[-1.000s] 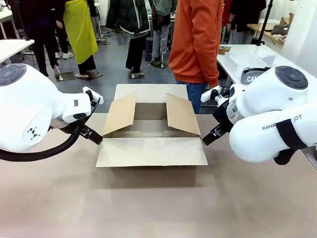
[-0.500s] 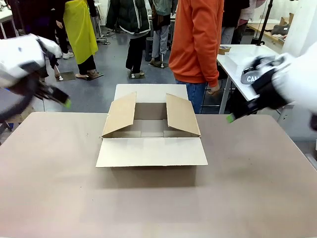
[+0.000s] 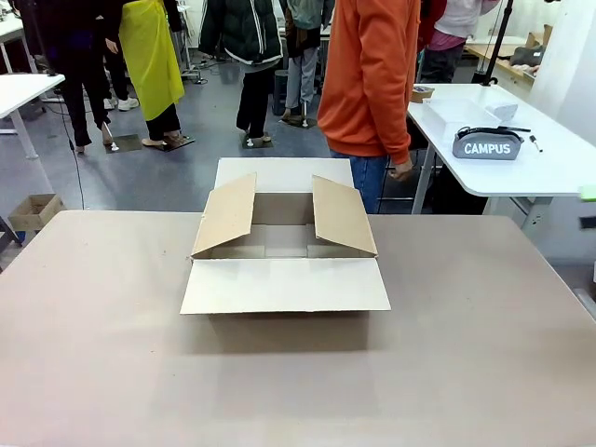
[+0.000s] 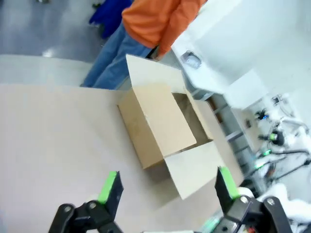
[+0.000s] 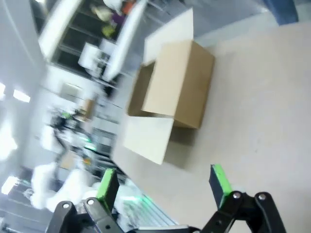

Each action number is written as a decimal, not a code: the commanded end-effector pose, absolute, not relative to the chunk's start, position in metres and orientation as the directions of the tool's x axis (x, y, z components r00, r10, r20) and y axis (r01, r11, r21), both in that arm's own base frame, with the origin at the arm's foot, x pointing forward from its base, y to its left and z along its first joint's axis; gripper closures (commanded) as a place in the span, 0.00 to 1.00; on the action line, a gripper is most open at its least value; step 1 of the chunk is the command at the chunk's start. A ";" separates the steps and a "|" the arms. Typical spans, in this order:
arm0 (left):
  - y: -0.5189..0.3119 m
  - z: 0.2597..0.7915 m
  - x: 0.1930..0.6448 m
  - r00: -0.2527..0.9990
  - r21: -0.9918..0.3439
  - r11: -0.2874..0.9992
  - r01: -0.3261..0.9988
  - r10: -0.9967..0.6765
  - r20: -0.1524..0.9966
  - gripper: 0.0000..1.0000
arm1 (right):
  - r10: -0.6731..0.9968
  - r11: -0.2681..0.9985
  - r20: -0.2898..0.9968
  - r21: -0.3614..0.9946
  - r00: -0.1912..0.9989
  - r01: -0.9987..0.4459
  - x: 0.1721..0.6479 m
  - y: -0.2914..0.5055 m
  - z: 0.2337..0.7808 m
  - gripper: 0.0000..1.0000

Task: Pack the gift set into the box.
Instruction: Place both hands on the side flaps of the Package Box and spread them outward.

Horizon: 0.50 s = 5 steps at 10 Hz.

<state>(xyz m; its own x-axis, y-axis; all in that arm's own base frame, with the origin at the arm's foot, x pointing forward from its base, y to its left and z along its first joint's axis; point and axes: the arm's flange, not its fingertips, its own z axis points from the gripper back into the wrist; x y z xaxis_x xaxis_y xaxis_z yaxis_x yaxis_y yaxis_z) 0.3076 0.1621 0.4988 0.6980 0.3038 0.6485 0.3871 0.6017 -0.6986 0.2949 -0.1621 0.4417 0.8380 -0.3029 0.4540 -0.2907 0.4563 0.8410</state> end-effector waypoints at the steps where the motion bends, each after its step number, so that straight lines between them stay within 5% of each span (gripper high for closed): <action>1: 0.179 0.392 0.284 0.757 -0.859 0.431 0.277 0.453 0.471 0.00 | -0.548 0.060 0.275 0.955 0.790 -0.291 0.291 -0.198 0.401 0.00; 3: 0.183 0.357 0.295 0.739 -0.912 0.361 0.194 0.558 0.378 0.00 | -0.618 0.081 0.224 0.972 0.754 -0.222 0.289 -0.206 0.375 0.00; 5: 0.220 0.407 0.293 0.738 -0.868 0.405 0.287 0.484 0.469 0.00 | -0.526 0.178 0.311 0.950 0.791 -0.255 0.269 -0.209 0.397 0.00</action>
<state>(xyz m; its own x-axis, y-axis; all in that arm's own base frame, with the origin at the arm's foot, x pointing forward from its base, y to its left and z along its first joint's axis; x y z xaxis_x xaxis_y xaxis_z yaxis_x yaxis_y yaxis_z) 0.2962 0.2256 0.3800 0.7492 0.5162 0.4150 0.2383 0.3745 -0.8961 0.2734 -0.2136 0.3794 0.7866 -0.5686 0.2407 -0.2235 0.1013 0.9694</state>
